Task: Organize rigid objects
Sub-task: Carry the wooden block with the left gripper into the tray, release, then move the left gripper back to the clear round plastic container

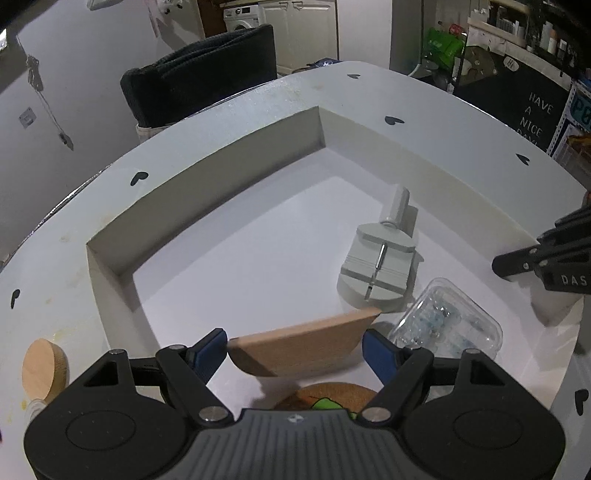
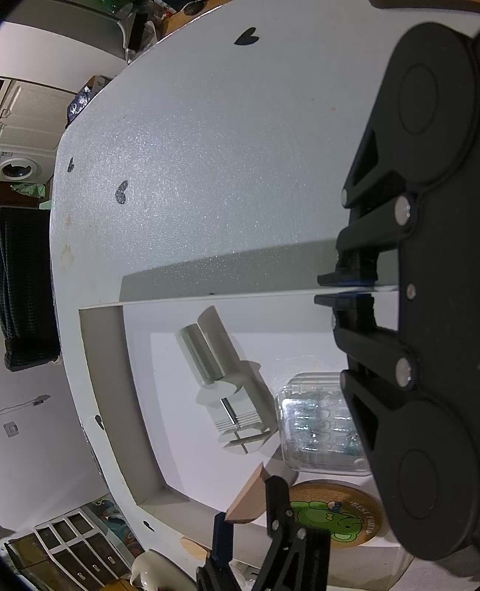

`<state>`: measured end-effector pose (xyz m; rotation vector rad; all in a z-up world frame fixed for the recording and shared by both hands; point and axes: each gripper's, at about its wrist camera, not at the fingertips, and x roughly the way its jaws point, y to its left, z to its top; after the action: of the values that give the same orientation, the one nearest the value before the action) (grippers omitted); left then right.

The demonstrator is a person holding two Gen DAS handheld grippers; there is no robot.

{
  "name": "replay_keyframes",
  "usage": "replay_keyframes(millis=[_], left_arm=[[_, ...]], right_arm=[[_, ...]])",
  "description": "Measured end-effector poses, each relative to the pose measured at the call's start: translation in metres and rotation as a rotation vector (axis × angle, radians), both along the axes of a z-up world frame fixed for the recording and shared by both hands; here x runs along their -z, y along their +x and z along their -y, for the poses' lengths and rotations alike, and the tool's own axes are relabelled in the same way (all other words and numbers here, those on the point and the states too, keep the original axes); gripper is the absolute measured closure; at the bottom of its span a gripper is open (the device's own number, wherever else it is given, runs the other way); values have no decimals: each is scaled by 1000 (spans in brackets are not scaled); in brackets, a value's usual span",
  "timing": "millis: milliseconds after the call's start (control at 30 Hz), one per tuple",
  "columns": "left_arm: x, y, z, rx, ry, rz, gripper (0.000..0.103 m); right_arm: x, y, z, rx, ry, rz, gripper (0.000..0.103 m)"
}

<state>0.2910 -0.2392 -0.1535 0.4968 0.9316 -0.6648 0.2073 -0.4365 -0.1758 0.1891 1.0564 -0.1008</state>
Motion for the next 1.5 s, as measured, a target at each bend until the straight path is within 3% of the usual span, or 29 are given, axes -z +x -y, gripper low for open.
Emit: replay_keyframes(millis=[33, 100, 967, 1500], left_arm=[[1, 1, 0, -9, -3, -6, 11], [0, 1, -1, -18, -13, -6, 4], [-23, -24, -14, -44, -119, -40, 0], [-69, -46, -51, -160, -296, 44, 0]], right_arm=[[0, 0, 0, 0, 0, -1, 98], [0, 0, 0, -1, -1, -1, 98], [0, 2, -1, -5, -4, -5, 98], [0, 1, -1, -8, -8, -4, 98]])
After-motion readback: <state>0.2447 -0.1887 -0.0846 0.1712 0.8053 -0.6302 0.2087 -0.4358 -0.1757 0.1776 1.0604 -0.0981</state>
